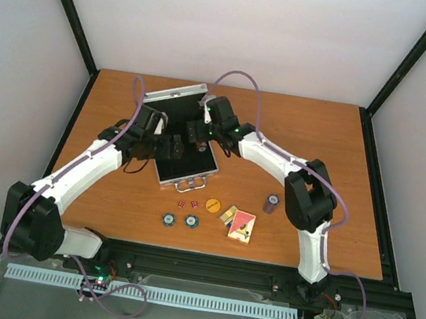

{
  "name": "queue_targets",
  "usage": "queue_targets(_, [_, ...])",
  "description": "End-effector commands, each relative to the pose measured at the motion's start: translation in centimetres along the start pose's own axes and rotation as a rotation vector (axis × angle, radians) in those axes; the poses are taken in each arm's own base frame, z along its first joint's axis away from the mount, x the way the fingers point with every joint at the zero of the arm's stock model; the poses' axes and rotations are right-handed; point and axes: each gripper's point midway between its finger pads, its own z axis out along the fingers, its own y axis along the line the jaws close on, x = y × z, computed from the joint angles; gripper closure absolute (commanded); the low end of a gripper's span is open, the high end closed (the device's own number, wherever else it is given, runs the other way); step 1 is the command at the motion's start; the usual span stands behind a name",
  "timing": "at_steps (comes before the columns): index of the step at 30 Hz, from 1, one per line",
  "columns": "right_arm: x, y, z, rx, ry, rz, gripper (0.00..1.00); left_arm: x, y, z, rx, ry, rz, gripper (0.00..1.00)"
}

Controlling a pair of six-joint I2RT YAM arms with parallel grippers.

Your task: Pack up texas hold em set

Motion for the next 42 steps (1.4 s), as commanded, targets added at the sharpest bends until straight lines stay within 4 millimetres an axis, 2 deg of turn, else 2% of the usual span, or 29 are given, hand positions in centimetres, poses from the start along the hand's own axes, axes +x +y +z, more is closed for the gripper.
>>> queue_targets(1, [1.1, 1.4, -2.1, -0.148, 0.104, 0.099, 0.0, -1.2, -0.8, 0.8, 0.02, -0.034, -0.004, 0.0])
queue_targets(4, [2.9, 1.7, -1.6, -0.237, 0.163, 0.197, 0.0, -1.5, -0.8, 0.8, 0.015, -0.04, 0.003, 0.0])
queue_targets(11, [5.8, 3.1, 0.3, -0.341, 0.252, 0.253, 0.0, -1.3, -0.1, 0.7, -0.021, -0.033, 0.021, 0.0])
queue_targets(18, [7.3, 3.8, 1.4, -0.387, 0.293, 0.294, 0.0, -0.5, 1.4, 2.1, -0.032, -0.031, 0.005, 0.0])
queue_targets(29, [8.3, 3.1, 3.2, -0.342, 0.315, 0.342, 0.0, -0.7, 2.9, 4.5, 0.022, -0.024, -0.066, 0.0])
queue_targets(37, [7.9, 2.3, 4.9, -0.296, 0.295, 0.362, 0.0, -0.2, 3.4, 6.0, 0.031, 0.014, -0.083, 0.0])
queue_targets(42, [7.5, 1.9, 5.6, -0.278, 0.25, 0.379, 0.0, 0.1, 3.7, 6.2, 0.023, 0.032, -0.074, 0.0])
